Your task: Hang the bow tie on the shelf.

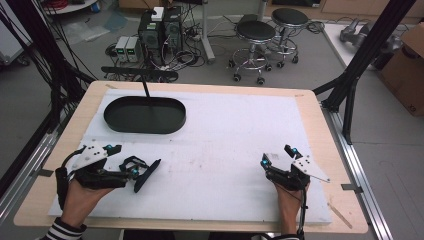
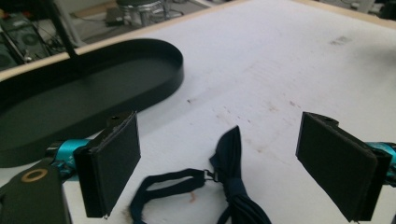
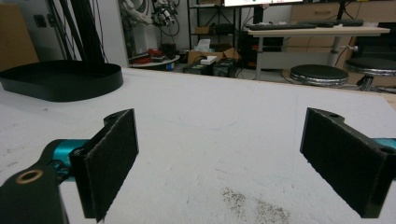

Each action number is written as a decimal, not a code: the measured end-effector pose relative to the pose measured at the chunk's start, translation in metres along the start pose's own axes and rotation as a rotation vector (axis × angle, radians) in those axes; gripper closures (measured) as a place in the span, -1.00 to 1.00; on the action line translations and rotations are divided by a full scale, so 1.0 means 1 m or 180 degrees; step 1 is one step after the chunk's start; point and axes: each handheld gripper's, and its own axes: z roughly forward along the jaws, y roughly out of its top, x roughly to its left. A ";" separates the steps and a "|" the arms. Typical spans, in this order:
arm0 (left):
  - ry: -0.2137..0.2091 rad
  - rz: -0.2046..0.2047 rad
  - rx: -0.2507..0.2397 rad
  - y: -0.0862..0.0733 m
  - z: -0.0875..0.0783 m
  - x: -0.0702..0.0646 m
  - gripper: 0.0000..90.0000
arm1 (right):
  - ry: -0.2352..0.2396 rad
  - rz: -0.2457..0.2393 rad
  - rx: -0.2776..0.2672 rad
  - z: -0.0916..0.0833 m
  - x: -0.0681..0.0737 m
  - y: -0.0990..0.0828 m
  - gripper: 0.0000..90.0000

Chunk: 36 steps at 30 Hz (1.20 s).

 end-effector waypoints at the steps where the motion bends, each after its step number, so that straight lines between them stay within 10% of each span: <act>1: 0.0000 0.0000 0.0000 0.000 0.000 0.000 -0.69 | -0.0001 0.0002 0.0001 0.000 0.000 0.000 -0.77; 17: -0.0004 0.0041 0.0785 -0.011 0.032 -0.016 -0.67 | -0.0012 0.0013 -0.0018 0.000 -0.001 0.000 -0.77; 36: -0.0109 -0.0038 0.1170 -0.025 0.049 -0.018 -0.47 | -0.0008 0.0015 -0.0014 0.000 -0.001 0.000 -0.77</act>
